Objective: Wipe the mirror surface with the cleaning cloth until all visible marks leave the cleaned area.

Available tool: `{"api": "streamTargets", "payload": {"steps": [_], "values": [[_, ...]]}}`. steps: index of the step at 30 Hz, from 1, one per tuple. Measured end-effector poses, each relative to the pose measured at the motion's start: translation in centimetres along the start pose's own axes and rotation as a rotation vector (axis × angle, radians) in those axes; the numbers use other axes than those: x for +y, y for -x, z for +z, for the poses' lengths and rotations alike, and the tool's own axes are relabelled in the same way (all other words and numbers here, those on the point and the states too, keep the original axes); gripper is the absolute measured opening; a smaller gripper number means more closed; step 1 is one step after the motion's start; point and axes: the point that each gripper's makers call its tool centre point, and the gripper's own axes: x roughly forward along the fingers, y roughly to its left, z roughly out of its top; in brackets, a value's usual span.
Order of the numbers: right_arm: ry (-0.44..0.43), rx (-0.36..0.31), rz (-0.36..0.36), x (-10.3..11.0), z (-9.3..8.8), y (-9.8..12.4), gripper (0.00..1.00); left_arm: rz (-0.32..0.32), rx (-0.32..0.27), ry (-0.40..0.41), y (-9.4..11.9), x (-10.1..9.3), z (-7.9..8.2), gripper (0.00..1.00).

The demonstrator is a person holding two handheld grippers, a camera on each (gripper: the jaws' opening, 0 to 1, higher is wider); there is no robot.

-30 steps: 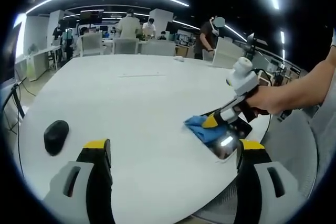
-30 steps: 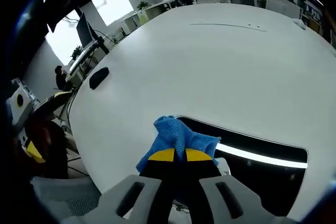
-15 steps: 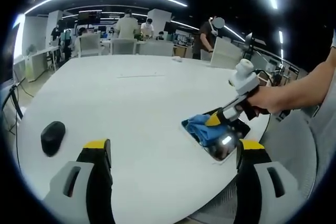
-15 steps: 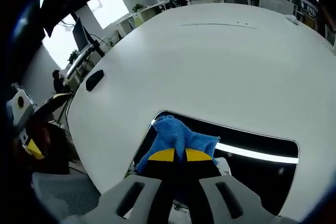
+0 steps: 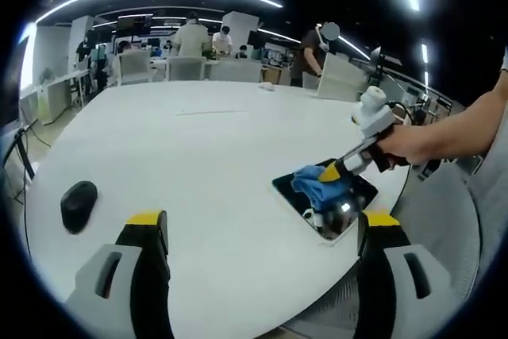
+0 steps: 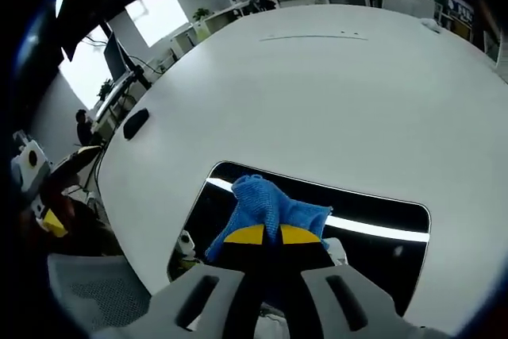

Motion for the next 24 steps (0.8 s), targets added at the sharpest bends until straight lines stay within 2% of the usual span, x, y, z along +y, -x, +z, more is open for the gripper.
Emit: {"api": "streamTargets", "payload": {"steps": [14, 24], "values": [[-0.002, -0.003, -0.027, -2.4, -0.9, 1.3, 0.0, -0.002, -0.029, 0.01, 0.1, 0.1, 0.7, 0.99], [-0.021, -0.006, -0.046, -4.4, -1.5, 2.4, 0.0, -0.018, -0.024, 0.002, -0.6, -0.6, 0.9, 0.99]]}}
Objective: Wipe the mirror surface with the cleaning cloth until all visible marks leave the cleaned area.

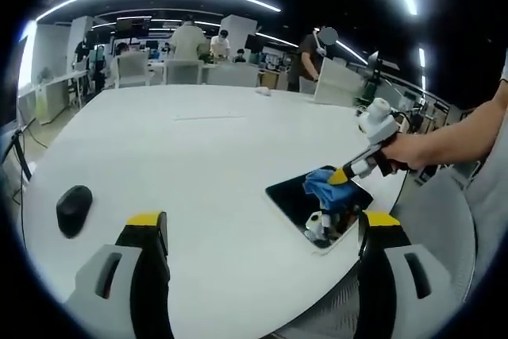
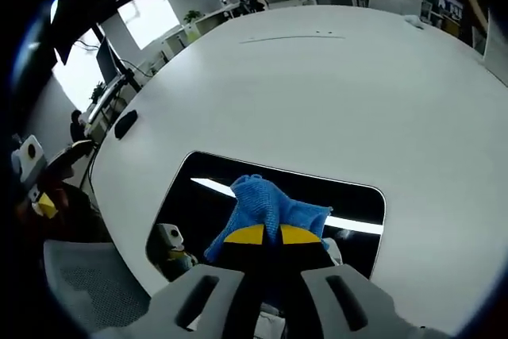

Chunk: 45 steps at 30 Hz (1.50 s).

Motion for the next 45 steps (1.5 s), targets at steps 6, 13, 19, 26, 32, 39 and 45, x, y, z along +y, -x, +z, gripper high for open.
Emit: {"api": "streamTargets", "payload": {"steps": [6, 13, 19, 26, 32, 39, 45], "values": [[-0.03, -0.006, -0.008, -1.0, -0.2, 0.4, 0.0, -0.005, -0.007, 0.009, -0.3, -0.2, 0.3, 0.99], [-0.04, -0.006, -0.011, -1.8, -0.3, 0.7, 0.0, -0.009, -0.017, 0.011, -0.5, -0.3, 0.5, 0.99], [-0.039, -0.003, -0.014, -2.2, -0.4, 0.9, 0.0, -0.013, -0.008, 0.022, -0.5, -0.4, 0.3, 0.99], [-0.061, -0.002, -0.016, -3.2, -0.7, 1.3, 0.0, -0.014, -0.033, 0.027, -0.5, -0.4, 0.7, 0.99], [-0.069, 0.002, -0.026, -3.8, -0.9, 1.7, 0.0, -0.018, -0.042, 0.024, -0.7, -0.7, 1.0, 0.99], [-0.076, 0.006, -0.045, -5.2, -1.4, 2.5, 0.0, -0.014, -0.046, 0.018, -0.6, -0.8, 1.0, 0.99], [-0.089, 0.004, -0.056, -6.2, -1.9, 3.1, 0.0, -0.007, -0.046, 0.022, -0.6, -0.7, 0.8, 0.99]]}}
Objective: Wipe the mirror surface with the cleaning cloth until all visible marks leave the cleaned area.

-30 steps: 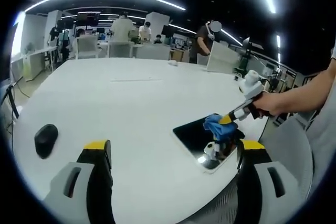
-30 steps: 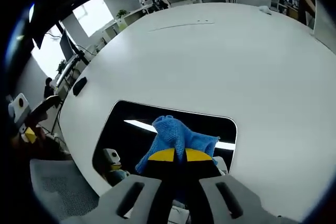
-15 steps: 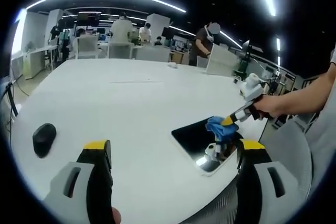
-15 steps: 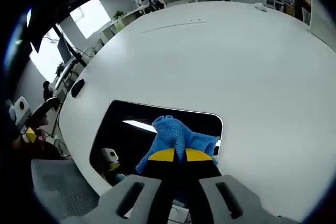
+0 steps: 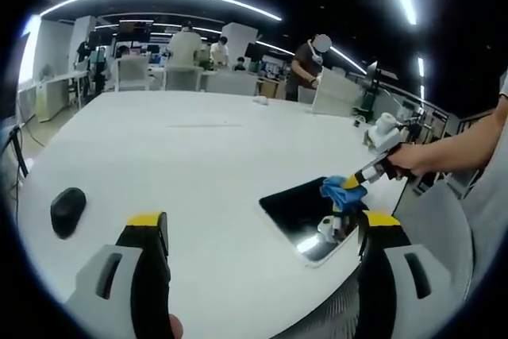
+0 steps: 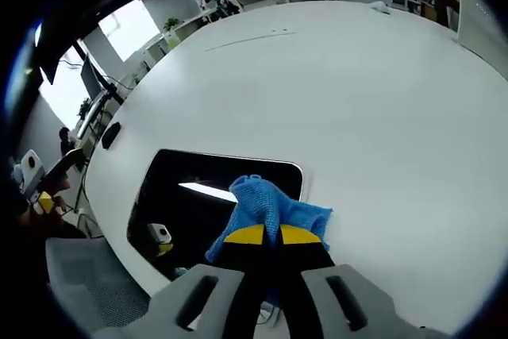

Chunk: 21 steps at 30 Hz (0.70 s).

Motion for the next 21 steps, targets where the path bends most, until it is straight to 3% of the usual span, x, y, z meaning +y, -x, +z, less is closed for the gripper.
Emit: {"api": "streamTargets", "payload": {"steps": [21], "values": [[0.012, -0.035, -0.023, -0.35, -0.07, 0.13, 0.0, -0.015, 0.003, 0.003, -0.38, -0.82, -0.16, 0.99]]}}
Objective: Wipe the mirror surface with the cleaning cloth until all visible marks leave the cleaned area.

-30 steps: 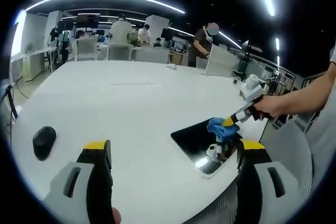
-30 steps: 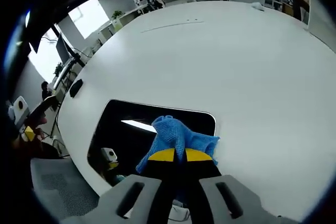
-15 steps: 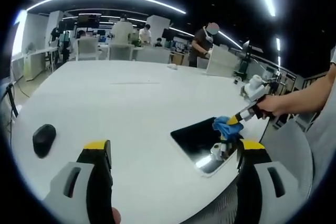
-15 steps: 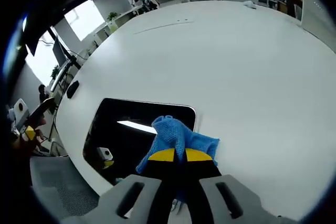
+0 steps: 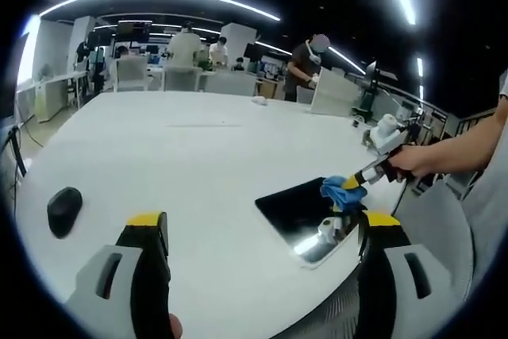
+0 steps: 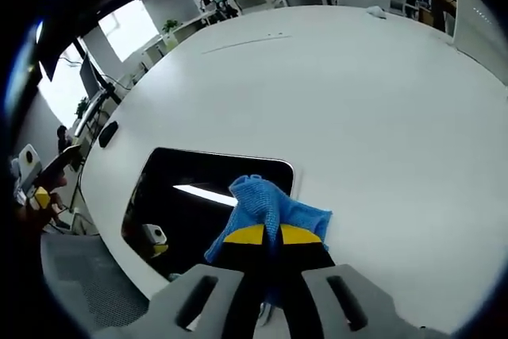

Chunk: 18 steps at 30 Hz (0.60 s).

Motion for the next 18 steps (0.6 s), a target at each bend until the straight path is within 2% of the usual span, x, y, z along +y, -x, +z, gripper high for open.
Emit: {"api": "streamTargets", "payload": {"steps": [5, 18], "values": [[0.084, -0.007, -0.023, 0.3, -0.4, 0.2, 0.0, -0.002, 0.005, -0.006, -0.1, -0.2, -0.2, 0.99], [0.093, -0.015, -0.031, 0.7, -2.3, 1.4, 0.01, 0.0, 0.013, -0.011, 0.4, -0.4, -0.8, 0.99]]}}
